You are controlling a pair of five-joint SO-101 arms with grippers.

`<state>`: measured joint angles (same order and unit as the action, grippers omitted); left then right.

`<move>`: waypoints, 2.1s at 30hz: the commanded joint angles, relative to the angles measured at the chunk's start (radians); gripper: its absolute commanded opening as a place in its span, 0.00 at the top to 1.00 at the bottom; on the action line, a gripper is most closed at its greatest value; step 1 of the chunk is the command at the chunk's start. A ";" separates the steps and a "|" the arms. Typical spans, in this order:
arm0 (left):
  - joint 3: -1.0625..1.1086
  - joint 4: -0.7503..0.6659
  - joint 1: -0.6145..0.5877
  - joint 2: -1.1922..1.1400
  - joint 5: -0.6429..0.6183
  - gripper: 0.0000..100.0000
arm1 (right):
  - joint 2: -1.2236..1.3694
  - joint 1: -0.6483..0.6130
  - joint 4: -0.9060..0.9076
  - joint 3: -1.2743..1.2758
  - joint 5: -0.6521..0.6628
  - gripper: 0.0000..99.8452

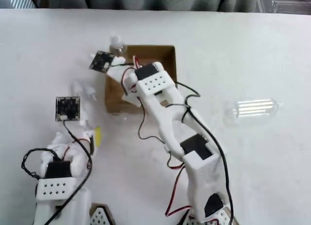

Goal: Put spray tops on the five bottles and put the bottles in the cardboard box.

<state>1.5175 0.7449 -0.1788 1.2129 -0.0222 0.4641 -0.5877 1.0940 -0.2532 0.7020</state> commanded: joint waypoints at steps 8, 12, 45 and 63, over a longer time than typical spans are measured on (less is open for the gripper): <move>-0.003 -0.021 -0.010 -0.001 0.055 0.98 | -0.008 -0.027 -0.219 0.101 -0.155 0.70; -0.003 -0.021 -0.010 -0.001 0.055 0.98 | 0.051 -0.027 -0.242 0.107 -0.160 0.70; 0.009 -0.029 -0.008 0.002 0.058 0.98 | -0.035 0.012 -0.151 0.103 -0.173 0.94; 0.009 -0.031 -0.008 0.002 0.058 0.98 | -0.071 0.013 -0.107 0.095 -0.180 0.98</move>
<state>1.5282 0.7342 -0.1788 1.2144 0.0253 0.4703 -0.5754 0.9712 -0.1396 0.5271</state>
